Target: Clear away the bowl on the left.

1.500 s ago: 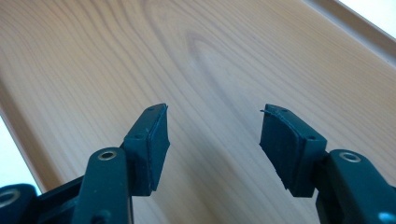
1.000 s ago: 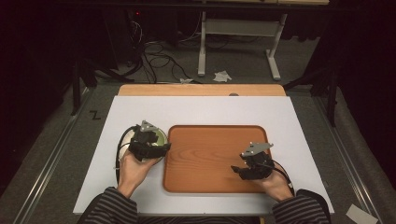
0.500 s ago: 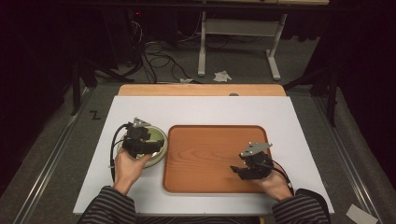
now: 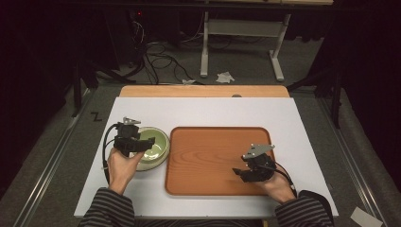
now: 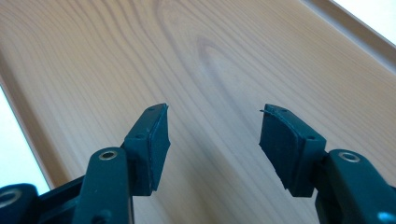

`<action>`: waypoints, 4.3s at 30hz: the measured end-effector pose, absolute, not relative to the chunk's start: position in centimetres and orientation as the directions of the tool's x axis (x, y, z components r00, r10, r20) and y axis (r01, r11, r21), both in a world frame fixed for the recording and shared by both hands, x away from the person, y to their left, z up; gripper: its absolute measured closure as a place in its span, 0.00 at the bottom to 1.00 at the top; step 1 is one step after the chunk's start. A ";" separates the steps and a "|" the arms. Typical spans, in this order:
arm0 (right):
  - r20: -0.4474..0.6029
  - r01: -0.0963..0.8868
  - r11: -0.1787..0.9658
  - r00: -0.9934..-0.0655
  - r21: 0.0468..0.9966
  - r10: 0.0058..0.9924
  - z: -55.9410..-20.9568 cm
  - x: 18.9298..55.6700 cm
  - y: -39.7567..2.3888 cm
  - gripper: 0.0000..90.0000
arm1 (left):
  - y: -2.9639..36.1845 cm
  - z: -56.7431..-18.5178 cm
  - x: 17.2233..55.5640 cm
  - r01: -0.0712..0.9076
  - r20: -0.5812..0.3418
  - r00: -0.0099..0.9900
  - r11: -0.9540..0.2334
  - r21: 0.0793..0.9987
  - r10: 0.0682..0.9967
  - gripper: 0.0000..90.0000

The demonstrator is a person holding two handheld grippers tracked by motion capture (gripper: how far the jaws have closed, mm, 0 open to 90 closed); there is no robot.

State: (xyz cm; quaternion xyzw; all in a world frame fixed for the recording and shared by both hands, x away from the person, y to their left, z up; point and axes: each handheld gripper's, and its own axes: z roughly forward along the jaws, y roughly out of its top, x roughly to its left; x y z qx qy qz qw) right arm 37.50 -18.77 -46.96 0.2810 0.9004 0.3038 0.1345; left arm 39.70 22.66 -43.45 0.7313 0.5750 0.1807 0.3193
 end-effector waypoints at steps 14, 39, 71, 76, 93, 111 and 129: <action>-0.070 0.416 0.660 -0.813 0.625 0.579 -47.0 37.7 -18.6 0.49 | 24.7 -44.8 40.4 0.763 -0.087 0.185 -0.087 0.641 0.979 0.41; -0.072 0.413 0.667 -0.816 0.620 0.573 -47.0 37.3 -18.6 0.48 | 26.1 -47.3 42.1 0.851 -0.213 0.140 -0.008 0.525 0.967 0.57; -0.071 0.423 0.668 -0.812 0.612 0.580 -47.1 37.4 -18.5 0.48 | 26.6 -48.0 42.4 0.881 -0.294 0.109 0.045 0.471 0.950 0.93; -0.077 0.416 0.674 -0.816 0.611 0.573 -47.0 37.4 -18.6 0.48 | 26.7 -47.7 42.3 0.873 -0.314 0.115 0.055 0.485 0.943 0.93; -0.081 0.413 0.667 -0.812 0.620 0.578 -47.0 37.4 -18.6 0.48 | 26.7 -45.9 41.6 0.834 -0.340 0.152 0.064 0.549 0.928 0.92; -0.081 0.417 0.668 -0.810 0.617 0.581 -47.0 37.5 -18.6 0.48 | 22.9 -44.3 41.2 0.819 -0.334 0.300 -0.062 0.570 0.894 0.92; -0.089 0.426 0.658 -0.796 0.621 0.599 -47.0 37.3 -19.0 0.49 | 16.9 -44.0 41.1 0.788 -0.311 0.468 -0.231 0.570 0.827 0.92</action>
